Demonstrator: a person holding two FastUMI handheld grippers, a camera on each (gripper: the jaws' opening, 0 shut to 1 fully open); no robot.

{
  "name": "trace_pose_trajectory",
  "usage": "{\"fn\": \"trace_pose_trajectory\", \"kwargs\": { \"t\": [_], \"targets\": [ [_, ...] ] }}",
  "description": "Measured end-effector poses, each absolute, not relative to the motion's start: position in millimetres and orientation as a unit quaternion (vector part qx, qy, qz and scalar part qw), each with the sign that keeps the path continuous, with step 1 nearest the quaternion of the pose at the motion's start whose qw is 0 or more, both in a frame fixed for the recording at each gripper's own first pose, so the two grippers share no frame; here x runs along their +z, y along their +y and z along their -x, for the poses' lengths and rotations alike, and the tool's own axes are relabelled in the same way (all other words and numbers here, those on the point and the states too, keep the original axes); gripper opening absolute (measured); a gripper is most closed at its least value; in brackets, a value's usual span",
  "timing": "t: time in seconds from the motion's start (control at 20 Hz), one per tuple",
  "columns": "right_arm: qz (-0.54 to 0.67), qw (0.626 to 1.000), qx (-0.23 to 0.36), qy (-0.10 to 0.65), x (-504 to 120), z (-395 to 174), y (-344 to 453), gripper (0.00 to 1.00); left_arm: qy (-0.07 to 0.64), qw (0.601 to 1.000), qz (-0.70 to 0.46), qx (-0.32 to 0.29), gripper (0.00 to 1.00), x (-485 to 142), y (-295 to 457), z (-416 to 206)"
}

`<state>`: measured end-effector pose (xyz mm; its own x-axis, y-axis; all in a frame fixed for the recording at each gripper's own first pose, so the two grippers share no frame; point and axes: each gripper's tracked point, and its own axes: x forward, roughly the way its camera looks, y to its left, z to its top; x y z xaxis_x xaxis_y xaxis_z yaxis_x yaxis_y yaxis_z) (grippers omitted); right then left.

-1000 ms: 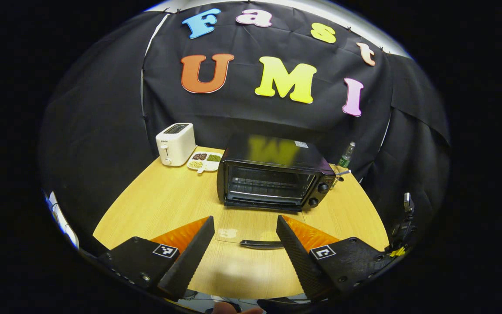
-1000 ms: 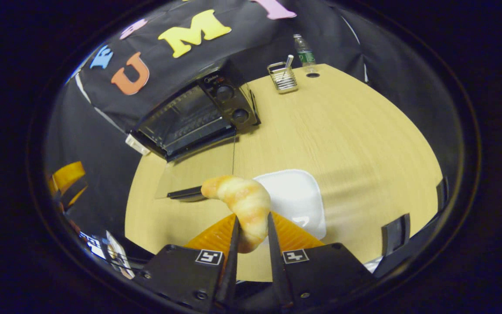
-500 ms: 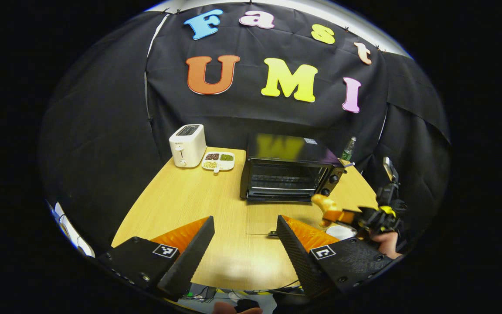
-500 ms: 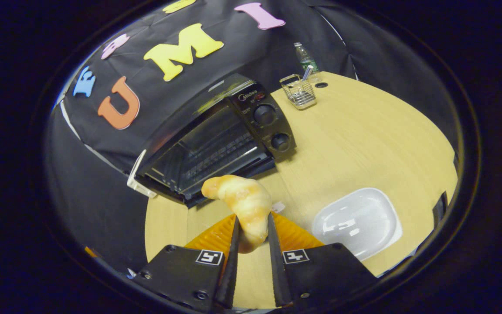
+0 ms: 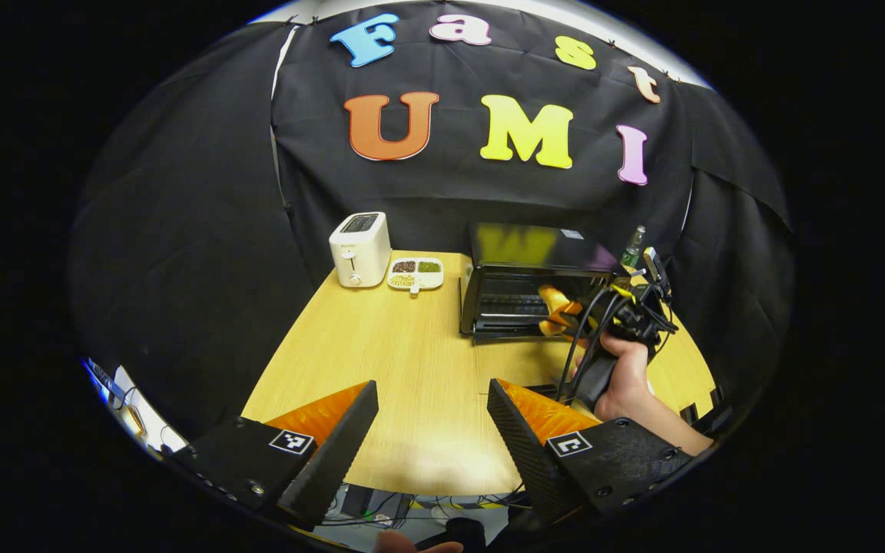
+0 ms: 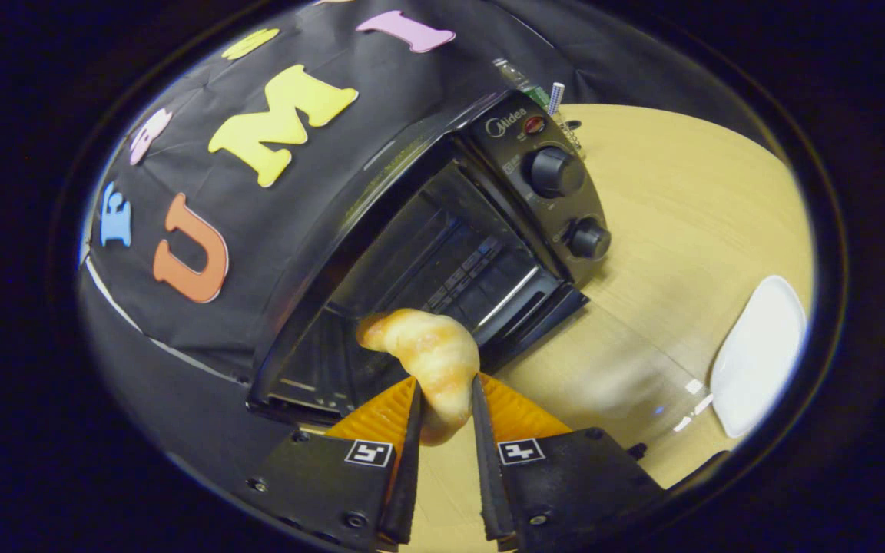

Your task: Open the electric oven with the left hand, put the food in, and close the electric oven.

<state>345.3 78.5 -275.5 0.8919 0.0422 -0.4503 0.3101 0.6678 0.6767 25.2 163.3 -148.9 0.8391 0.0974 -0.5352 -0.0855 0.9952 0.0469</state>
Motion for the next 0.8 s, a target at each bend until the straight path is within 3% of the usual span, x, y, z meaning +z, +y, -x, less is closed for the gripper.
{"fn": "trace_pose_trajectory", "kwargs": {
  "t": [0.5, 0.55, 0.65, 0.8],
  "targets": [
    [-0.468, 0.866, -0.08, 0.16, -269, -412, 71, 0.35, 0.292, 0.955, -0.035, 0.041, 0.95, -155, 170, -26],
    [-0.464, 0.869, -0.074, 0.153, -268, -415, 73, 0.4, 0.291, 0.955, -0.037, 0.039, 0.95, -153, 170, -27],
    [-0.448, 0.878, -0.076, 0.151, -269, -415, 71, 0.4, 0.286, 0.957, -0.037, 0.037, 0.95, -150, 169, -29],
    [-0.411, 0.896, -0.071, 0.151, -266, -410, 75, 0.6, 0.289, 0.956, -0.029, 0.034, 0.95, -154, 166, -30]
  ]
}}
